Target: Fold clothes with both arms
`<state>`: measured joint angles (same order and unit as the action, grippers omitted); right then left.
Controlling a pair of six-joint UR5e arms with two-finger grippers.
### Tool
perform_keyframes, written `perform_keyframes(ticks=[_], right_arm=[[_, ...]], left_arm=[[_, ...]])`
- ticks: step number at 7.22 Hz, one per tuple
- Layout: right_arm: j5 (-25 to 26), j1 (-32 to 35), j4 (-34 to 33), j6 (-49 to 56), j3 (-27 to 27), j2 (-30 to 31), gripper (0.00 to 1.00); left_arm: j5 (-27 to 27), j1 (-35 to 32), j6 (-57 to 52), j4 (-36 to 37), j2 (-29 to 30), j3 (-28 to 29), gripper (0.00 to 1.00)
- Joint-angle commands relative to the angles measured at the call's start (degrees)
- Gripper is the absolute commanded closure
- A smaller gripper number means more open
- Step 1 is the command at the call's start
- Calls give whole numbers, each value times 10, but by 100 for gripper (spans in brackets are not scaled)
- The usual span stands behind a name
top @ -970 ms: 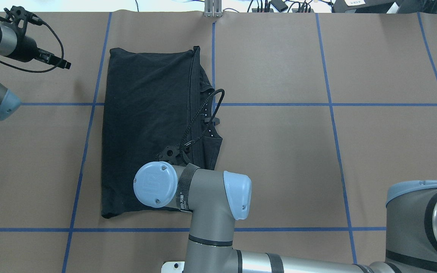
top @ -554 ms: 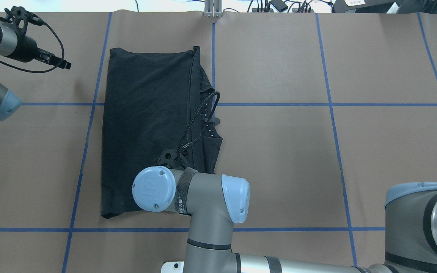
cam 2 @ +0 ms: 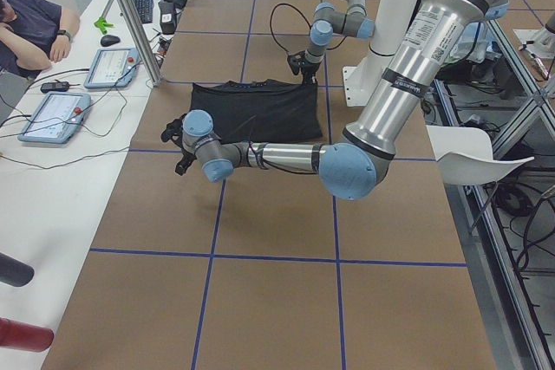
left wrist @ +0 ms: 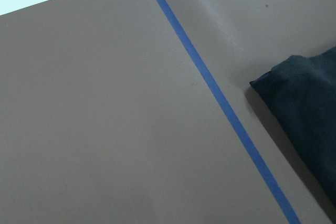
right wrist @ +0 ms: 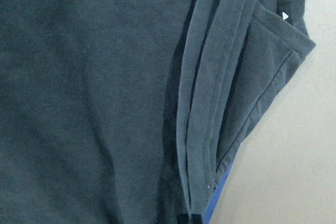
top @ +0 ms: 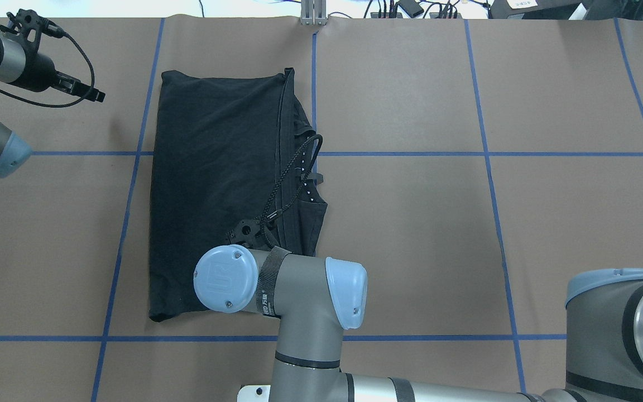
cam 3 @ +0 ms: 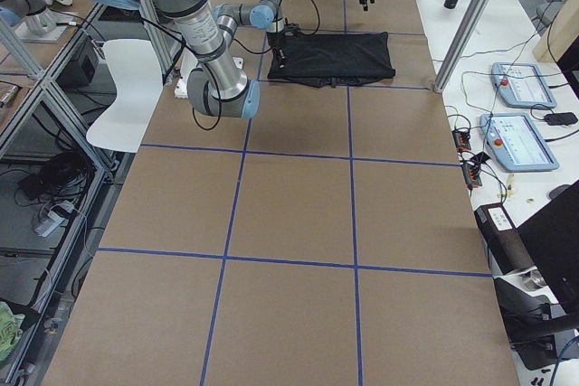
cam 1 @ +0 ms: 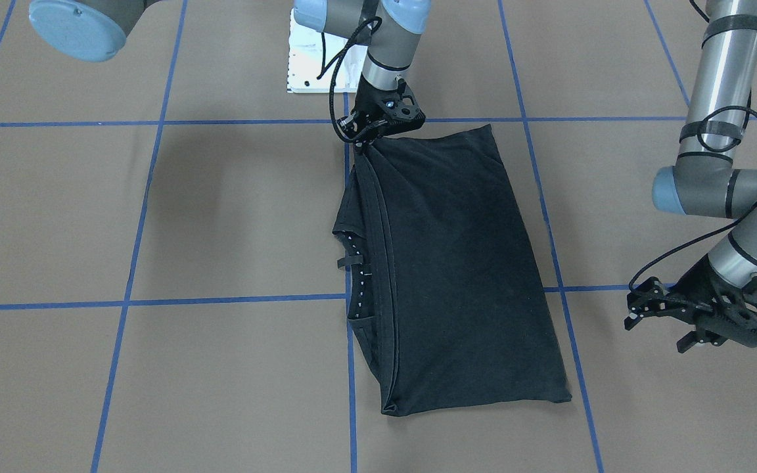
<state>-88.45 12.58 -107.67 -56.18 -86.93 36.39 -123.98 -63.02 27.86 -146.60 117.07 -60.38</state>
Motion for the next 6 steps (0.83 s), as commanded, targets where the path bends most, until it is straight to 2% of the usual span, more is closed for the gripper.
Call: perform_keyframes(ticks=[1,2,5,6], right_arm=[[-4,0,-1,-3,-10,3,100],[-5,0,-3,-8,-22,11,100],[-39,-2,7,-37,-152,147,100],[-41,-4,7,-68,-151,153,63]], left_arm=[[1,0,0,1,0,1,0],[1,0,0,0,0,1,0],[1,0,1,0,0,-2,0],[1,0,2,0,0,-3,0]])
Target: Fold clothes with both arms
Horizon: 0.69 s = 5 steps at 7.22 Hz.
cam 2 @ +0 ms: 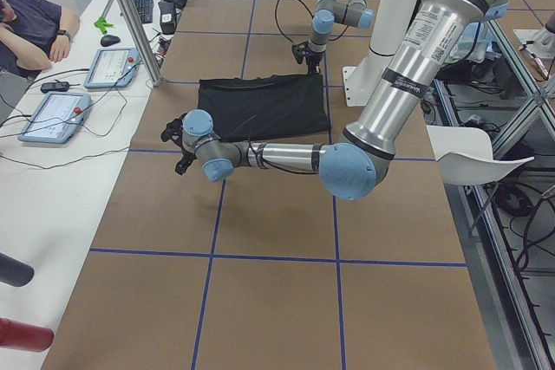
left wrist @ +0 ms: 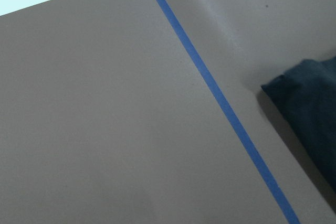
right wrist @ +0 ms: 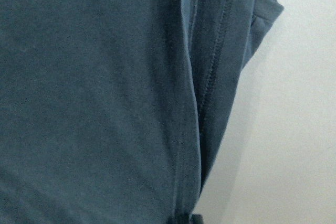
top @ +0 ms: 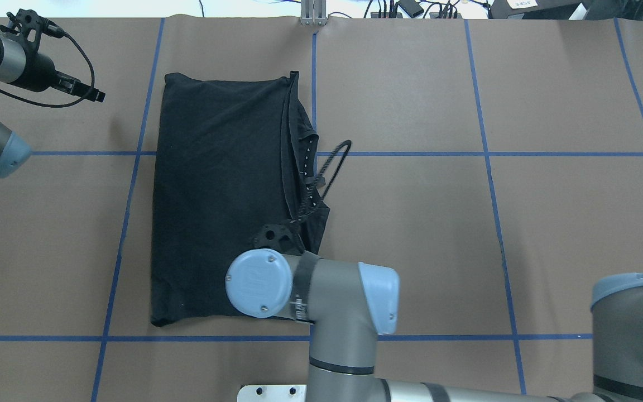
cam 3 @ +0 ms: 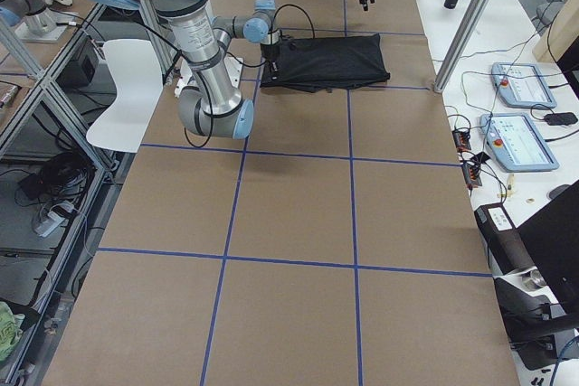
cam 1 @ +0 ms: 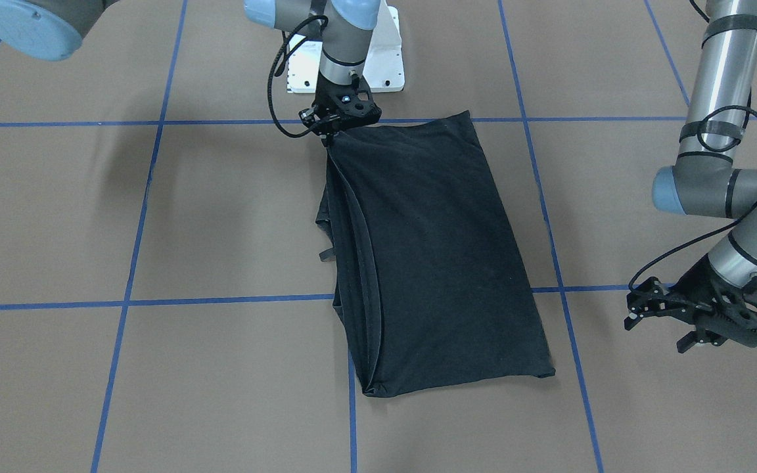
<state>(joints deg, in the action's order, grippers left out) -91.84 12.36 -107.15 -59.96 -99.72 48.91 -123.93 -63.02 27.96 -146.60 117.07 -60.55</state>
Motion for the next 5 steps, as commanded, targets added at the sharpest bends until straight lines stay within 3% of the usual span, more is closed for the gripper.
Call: perform_keyframes(ticks=[1,4,5], right_arm=[[-5,-4,9,-65,-22,33,1],[-18,40,40,-59,-17,23,0],[-25,56,69,-59,6,12,0]], left_arm=[[0,0,0,0,0,0,0],[0,1,0,0,0,1,0],[-1,1,0,0,0,1,0]])
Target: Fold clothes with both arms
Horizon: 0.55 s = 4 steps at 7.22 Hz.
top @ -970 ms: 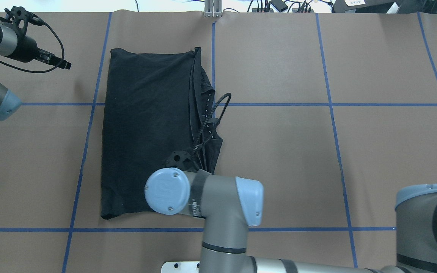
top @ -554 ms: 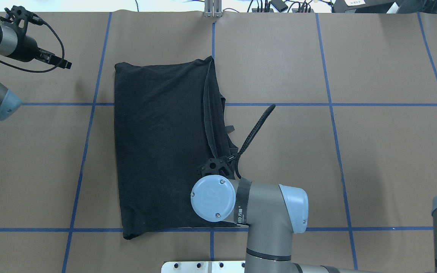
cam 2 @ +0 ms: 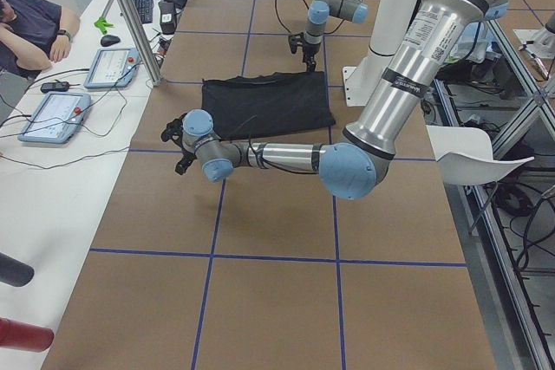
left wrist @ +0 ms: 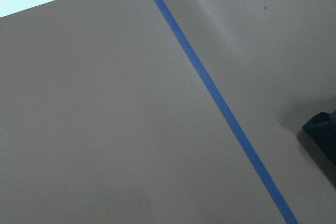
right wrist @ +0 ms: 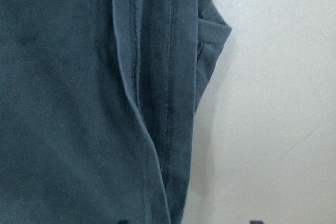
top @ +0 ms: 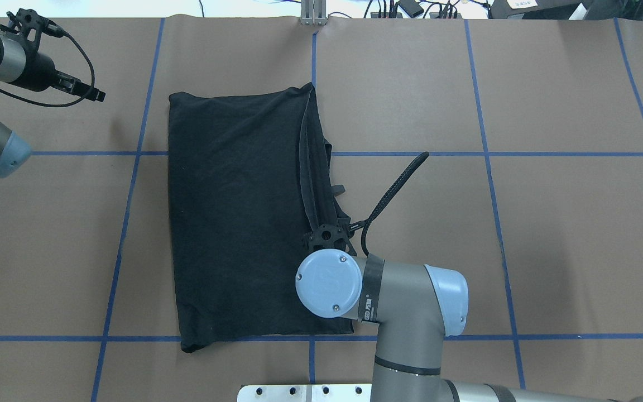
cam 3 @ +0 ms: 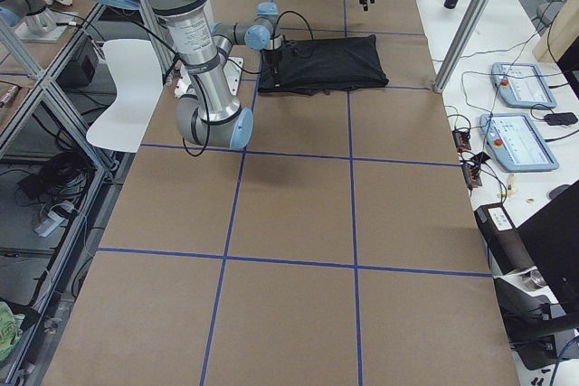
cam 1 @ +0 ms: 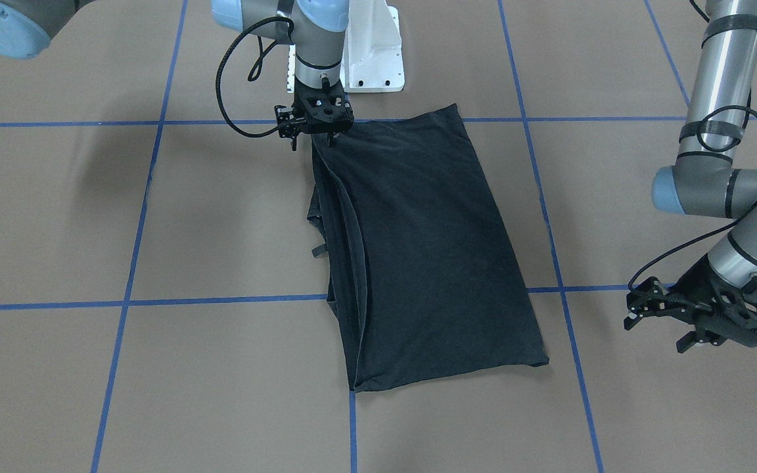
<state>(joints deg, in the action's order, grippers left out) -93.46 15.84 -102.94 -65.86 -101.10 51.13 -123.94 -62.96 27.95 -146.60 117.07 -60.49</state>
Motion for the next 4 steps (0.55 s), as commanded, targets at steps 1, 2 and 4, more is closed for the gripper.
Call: perform_keyframes(ticks=[1,2,4], right_arm=[[-9,33,41,1,79,-51,0],[-10,46,41,1,151,-110,0],[-9,61,41,37,224,-154,0]], left_arm=[[-1,0,0,0,0,-1,0],[0,0,0,0,0,-1,0],[-1,0,0,0,0,-1,0]])
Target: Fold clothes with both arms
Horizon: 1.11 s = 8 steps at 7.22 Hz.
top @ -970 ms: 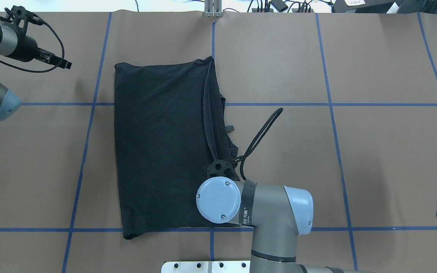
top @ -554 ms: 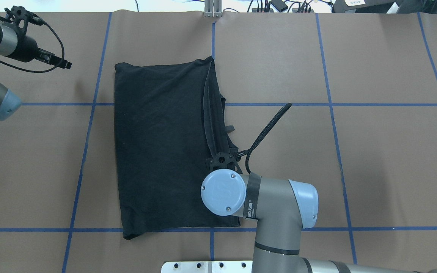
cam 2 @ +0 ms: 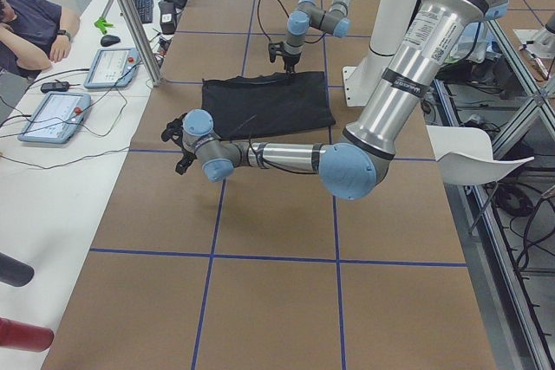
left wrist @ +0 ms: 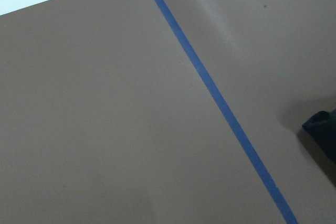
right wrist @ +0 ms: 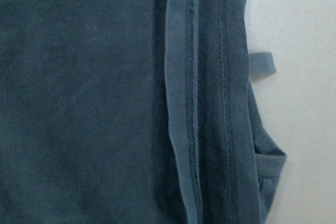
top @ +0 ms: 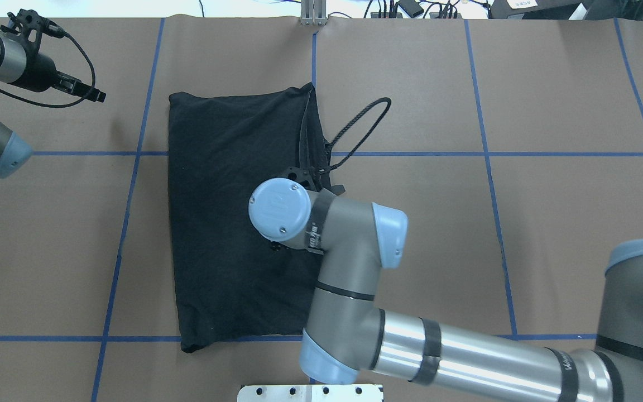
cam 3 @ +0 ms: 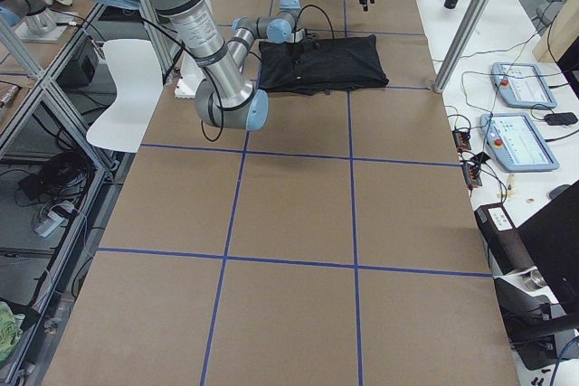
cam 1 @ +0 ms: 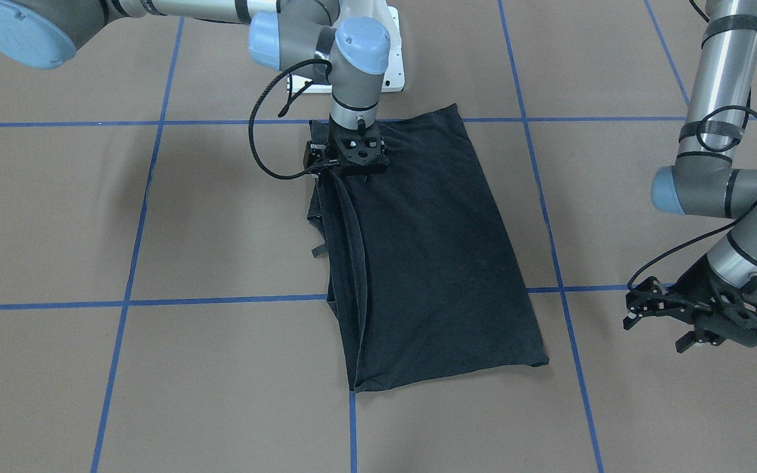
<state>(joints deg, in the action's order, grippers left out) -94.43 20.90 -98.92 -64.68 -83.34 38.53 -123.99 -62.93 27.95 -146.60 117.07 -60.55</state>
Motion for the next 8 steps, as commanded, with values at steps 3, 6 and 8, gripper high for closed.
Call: perform_keyframes(ticks=[3,6,8], right_arm=[[2,25,-3,98,73,-27,0],[-1,48,-6,146,68,-21,0],[-1,57,-5,169,55,6,0]], left_arm=[[0,0,0,0,0,0,0],[1,0,0,0,0,1,0],[0,0,0,0,0,1,0]])
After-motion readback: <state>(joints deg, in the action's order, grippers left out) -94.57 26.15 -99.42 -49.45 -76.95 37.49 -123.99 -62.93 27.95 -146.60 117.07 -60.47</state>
